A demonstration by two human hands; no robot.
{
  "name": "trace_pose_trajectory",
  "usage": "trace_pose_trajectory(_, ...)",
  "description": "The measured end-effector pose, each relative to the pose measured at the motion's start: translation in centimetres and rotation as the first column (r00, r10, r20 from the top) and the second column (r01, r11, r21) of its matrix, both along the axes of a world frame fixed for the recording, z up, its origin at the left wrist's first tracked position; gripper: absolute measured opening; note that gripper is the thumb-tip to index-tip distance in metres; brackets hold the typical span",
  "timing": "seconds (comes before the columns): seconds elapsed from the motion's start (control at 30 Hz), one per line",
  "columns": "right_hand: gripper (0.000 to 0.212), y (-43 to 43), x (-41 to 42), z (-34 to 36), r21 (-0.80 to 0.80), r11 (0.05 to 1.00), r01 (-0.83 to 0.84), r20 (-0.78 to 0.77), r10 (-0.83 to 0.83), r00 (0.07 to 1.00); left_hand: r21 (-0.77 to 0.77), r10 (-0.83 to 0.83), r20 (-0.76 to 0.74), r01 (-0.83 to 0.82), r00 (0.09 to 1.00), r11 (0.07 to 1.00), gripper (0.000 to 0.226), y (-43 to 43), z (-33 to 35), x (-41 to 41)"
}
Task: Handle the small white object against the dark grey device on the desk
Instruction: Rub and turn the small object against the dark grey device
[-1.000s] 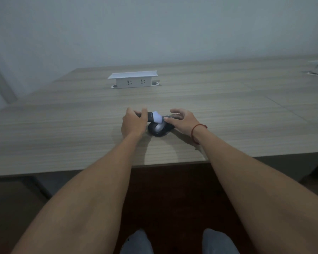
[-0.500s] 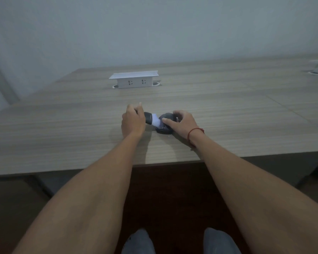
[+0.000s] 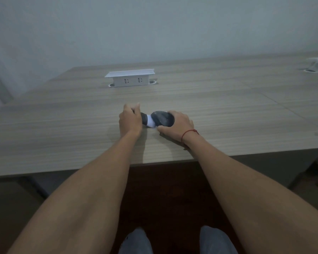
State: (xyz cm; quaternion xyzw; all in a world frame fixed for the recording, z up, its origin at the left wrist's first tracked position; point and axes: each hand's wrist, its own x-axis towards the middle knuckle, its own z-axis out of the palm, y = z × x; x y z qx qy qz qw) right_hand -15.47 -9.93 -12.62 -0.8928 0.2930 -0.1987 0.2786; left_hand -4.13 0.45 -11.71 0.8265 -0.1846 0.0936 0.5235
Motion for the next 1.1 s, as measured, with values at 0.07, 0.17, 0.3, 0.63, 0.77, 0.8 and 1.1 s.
trace_pose_trajectory(0.07,0.065,0.1,0.1,0.0,-0.007,1.0,-0.011,-0.003,0.011,1.0,-0.062,0.003,0.012,-0.002,1.0,0.998,0.04,0.1,0.2,-0.1)
trace_pose_trajectory(0.17,0.068,0.2,0.3,-0.1,-0.004,1.0,0.005,0.009,-0.005,1.0,-0.179,0.019,0.019,-0.015,1.0,0.984,0.036,-0.3,1.2,-0.8)
trace_pose_trajectory(0.3,0.066,-0.2,0.3,-0.3,0.054,0.999,-0.006,0.051,0.004,0.999,-0.145,-0.055,0.079,0.066,0.995,0.987,0.034,-1.1,1.2,-1.2)
trace_pose_trajectory(0.63,0.07,-0.1,0.2,-0.1,0.103,0.993,-0.064,0.051,0.059,0.997,-0.222,-0.022,0.089,0.042,0.996,0.974,0.034,-1.5,2.7,-1.6)
trace_pose_trajectory(0.77,0.073,-0.1,-0.1,-0.2,0.112,0.99,-0.086,0.055,0.081,0.995,-0.035,0.054,-0.033,-0.055,0.998,0.998,0.048,-0.9,0.6,-0.9)
trace_pose_trajectory(0.8,0.074,-0.2,-0.1,-0.1,0.106,0.99,-0.088,0.049,0.083,0.995,-0.033,0.099,-0.04,-0.101,0.994,0.994,0.048,-0.5,0.2,-0.7)
trace_pose_trajectory(1.1,0.069,-0.8,0.0,0.1,0.117,0.983,-0.145,0.026,0.143,0.989,-0.081,-0.013,0.074,0.019,0.997,0.997,0.041,-0.8,1.9,-0.7)
